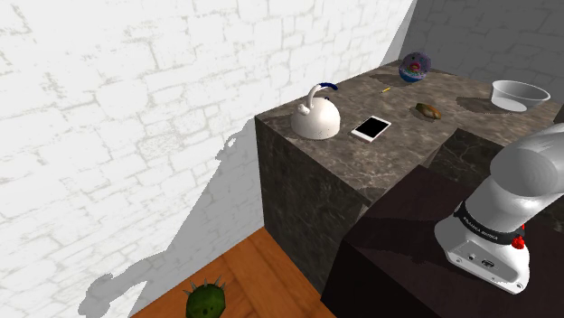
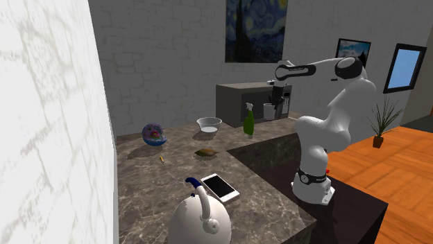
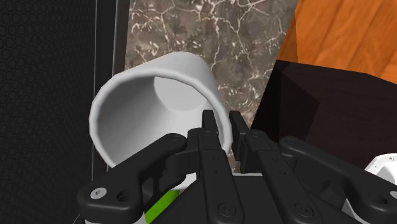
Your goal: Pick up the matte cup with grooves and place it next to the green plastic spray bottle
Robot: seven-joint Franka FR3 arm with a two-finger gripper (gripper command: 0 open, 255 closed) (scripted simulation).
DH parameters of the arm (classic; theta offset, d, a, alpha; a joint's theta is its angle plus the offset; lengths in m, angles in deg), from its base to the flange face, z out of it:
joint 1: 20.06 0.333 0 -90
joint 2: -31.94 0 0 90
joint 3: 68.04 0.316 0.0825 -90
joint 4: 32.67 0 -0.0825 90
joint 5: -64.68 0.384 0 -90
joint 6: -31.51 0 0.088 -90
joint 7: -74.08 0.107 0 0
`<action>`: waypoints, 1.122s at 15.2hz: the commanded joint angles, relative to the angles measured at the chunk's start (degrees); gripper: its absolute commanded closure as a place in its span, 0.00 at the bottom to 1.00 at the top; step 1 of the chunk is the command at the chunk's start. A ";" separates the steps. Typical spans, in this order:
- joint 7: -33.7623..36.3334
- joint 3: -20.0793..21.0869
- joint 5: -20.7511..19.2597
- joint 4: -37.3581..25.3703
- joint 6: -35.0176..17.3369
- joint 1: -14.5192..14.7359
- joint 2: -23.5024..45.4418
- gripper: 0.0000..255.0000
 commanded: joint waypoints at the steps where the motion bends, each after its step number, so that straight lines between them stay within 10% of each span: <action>1: 0.23 -0.71 -0.60 0.94 -1.09 0.03 -0.37 1.00; 17: 2.51 -7.40 -5.79 7.12 -9.21 1.51 -3.06 1.00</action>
